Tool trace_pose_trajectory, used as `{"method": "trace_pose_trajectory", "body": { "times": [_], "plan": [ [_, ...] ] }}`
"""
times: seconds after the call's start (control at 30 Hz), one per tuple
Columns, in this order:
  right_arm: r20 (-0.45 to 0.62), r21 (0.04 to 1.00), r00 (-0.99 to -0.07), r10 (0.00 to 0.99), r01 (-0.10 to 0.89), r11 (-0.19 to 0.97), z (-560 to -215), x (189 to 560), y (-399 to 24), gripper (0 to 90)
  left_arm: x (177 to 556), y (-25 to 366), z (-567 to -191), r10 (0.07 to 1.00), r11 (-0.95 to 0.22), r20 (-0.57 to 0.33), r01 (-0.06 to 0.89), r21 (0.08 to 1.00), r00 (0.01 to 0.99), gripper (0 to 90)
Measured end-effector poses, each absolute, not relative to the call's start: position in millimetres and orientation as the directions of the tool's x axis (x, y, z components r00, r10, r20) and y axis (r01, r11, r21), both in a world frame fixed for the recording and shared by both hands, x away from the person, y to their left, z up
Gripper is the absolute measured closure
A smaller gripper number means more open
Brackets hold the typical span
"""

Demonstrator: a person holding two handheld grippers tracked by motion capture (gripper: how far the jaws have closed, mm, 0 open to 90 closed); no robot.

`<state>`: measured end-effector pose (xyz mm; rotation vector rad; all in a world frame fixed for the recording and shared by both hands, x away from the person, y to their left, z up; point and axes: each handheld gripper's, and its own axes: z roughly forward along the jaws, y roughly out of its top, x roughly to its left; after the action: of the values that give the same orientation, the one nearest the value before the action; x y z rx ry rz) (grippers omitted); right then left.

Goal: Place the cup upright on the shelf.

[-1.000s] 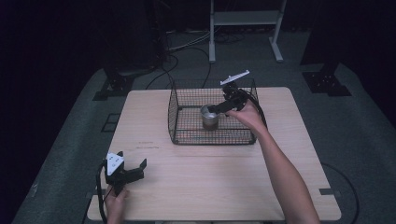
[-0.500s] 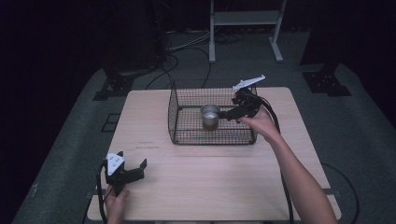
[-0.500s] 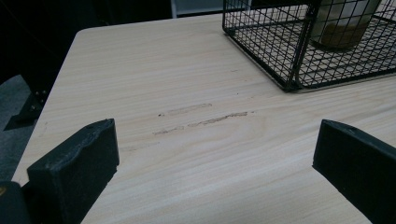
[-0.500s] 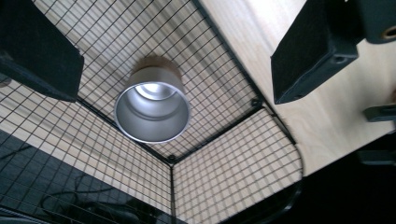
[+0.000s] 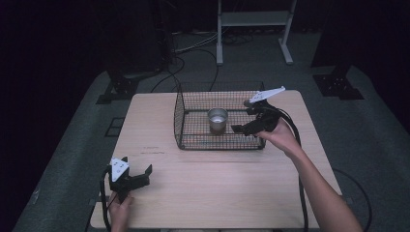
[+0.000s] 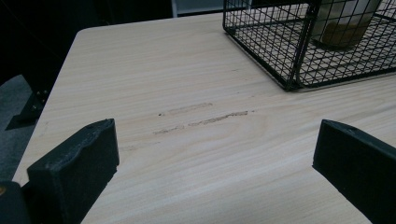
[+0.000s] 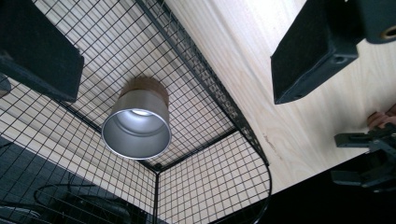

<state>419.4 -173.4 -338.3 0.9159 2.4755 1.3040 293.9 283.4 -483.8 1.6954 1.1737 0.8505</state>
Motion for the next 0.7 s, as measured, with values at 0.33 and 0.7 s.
{"method": "trace_pose_trajectory", "body": {
  "times": [0.33, 0.7],
  "plan": [
    [0.120, 0.811, -0.797, 0.592, 0.423, 0.405, -341.7, 397.7, -188.5, 2.1, 293.9, 282.9, -483.9, 0.947, -0.168, 0.053, 0.344, 0.924, 0.317, 0.0],
    [0.116, 0.810, -0.804, 0.583, 0.416, 0.413, -348.5, 377.1, -199.8, 2.1, 293.8, 282.4, -484.1, 0.948, -0.165, 0.052, 0.344, 0.925, 0.315, 0.0]
  ]
}}
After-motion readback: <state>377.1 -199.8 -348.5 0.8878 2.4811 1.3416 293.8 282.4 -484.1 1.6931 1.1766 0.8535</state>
